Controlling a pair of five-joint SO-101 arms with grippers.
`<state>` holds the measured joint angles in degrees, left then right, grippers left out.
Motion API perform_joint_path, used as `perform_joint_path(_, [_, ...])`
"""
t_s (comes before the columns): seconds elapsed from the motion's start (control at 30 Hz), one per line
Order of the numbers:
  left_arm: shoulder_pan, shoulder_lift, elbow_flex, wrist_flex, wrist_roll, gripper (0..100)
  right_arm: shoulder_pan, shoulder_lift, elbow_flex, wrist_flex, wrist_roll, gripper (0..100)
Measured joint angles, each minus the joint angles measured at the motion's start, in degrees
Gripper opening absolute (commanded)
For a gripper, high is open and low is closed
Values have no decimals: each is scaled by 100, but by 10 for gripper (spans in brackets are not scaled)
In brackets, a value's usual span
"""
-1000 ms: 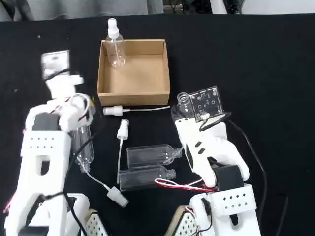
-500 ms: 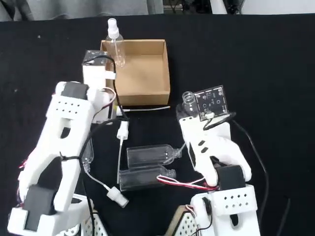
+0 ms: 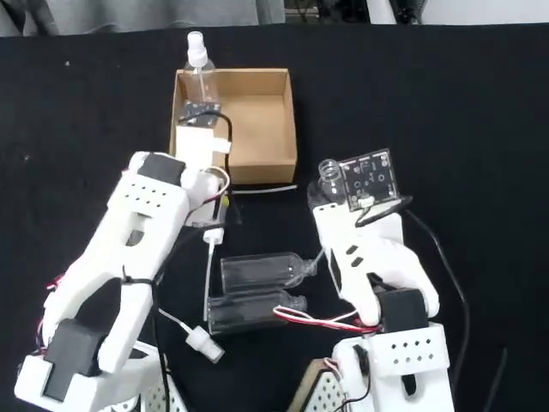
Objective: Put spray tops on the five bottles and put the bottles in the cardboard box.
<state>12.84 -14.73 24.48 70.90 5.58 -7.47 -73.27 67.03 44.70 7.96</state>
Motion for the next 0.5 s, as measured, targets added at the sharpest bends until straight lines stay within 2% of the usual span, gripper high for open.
perform_joint_path(0.23, [0, 123, 176, -299, 35, 132, 0, 0, 0, 0, 0, 39])
perform_joint_path(0.5, [0, 1081, 35, -422, 62, 131, 0, 0, 0, 0, 0, 39])
